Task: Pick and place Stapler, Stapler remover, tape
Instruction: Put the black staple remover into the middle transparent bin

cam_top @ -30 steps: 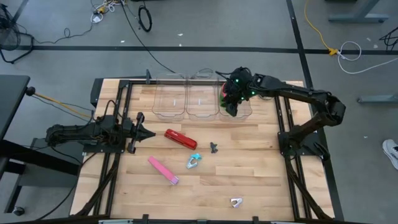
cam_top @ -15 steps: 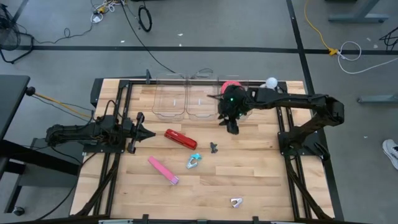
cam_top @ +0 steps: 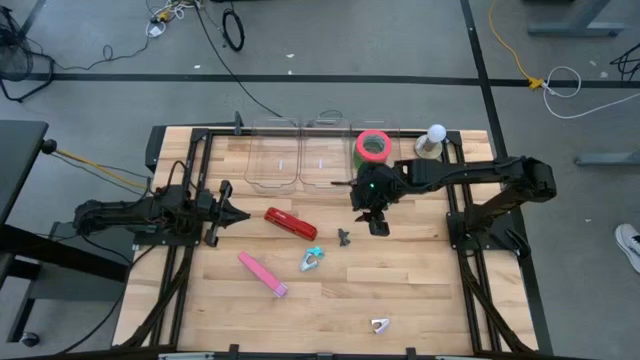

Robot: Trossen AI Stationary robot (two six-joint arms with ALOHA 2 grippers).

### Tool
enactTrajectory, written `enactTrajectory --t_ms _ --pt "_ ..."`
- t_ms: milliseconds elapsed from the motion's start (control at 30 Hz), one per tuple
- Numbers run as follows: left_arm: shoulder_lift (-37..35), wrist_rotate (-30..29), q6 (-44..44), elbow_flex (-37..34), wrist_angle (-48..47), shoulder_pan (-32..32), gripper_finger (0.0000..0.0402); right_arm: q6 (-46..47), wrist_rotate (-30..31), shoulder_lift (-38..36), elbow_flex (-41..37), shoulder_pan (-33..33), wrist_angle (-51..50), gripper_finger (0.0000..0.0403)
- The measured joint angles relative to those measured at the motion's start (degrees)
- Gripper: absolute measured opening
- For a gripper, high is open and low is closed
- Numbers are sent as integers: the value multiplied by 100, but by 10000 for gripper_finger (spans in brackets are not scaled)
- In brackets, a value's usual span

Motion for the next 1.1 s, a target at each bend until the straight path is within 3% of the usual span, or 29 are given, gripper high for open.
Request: enactTrajectory --t_ms 267,600,800,1100 --pt "2 0 0 0 4 0 3 445 -9 -536 -1393 307 1516 146" --pt "-1 0 2 2 0 -1 3 485 0 -1157 -2558 436 2690 146" --pt "2 0 0 2 2 1 3 -114 1 -1189 -3193 436 3795 146" --pt "2 0 2 0 1 -1 3 -1864 2 -1183 -3981 436 5207 146"
